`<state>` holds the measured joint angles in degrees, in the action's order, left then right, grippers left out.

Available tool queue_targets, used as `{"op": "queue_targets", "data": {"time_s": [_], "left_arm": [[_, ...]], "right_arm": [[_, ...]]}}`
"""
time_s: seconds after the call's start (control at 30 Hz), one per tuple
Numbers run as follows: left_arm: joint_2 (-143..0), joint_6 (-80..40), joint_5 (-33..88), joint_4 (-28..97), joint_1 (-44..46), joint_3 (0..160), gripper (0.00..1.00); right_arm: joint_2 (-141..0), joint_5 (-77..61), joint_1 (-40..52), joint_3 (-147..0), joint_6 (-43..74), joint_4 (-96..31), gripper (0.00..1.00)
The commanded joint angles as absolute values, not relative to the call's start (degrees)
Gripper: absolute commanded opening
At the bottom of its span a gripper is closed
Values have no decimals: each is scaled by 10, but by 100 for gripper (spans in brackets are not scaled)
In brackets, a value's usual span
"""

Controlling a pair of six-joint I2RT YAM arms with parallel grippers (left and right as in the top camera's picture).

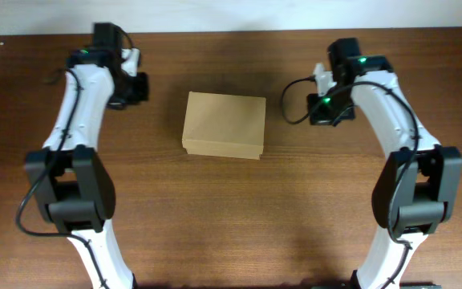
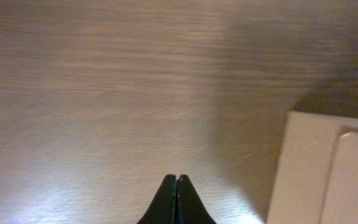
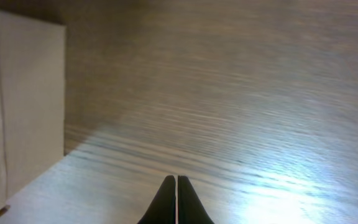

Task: Pack container

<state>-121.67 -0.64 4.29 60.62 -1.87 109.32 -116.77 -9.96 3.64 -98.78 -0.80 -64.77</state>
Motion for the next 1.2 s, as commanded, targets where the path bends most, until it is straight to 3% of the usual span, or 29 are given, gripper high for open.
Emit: {"op": "queue_targets", "data": {"time_s": [0.0, 0.1, 0.37, 0.47, 0.5, 0.57, 0.6, 0.63, 0.67, 0.7, 1.17], "left_arm": [[-1219, 33, -34, 653, -30, 1168, 2], [-1217, 53, -82, 707, -32, 1247, 2], [-1148, 63, -80, 733, -48, 1289, 7], [-1107, 63, -80, 746, -49, 1289, 14], [-1093, 63, -80, 748, -49, 1289, 25], [-1079, 63, -79, 746, -49, 1289, 60], [-1077, 63, -79, 746, -49, 1289, 65], [-1077, 63, -80, 746, -49, 1289, 70], [-1078, 63, -80, 747, -49, 1289, 87], [-1078, 63, -80, 747, -49, 1287, 100], [-1078, 63, -80, 747, -49, 1287, 100]], "right_arm": [[-1171, -77, 18, -1049, -13, -671, 4], [-1160, 7, 16, -1139, -42, -731, 4], [-1136, 7, 12, -1352, -53, -844, 5], [-1113, 5, 12, -1393, -53, -855, 21], [-1103, 5, 12, -1400, -53, -853, 30], [-1091, 5, 12, -1406, -53, -851, 55], [-1087, 5, 12, -1406, -53, -851, 66], [-1087, 5, 12, -1406, -53, -854, 87], [-1087, 4, 13, -1406, -53, -859, 99], [-1087, 4, 15, -1406, -53, -866, 99], [-1088, 5, 15, -1406, -53, -876, 99]]}}
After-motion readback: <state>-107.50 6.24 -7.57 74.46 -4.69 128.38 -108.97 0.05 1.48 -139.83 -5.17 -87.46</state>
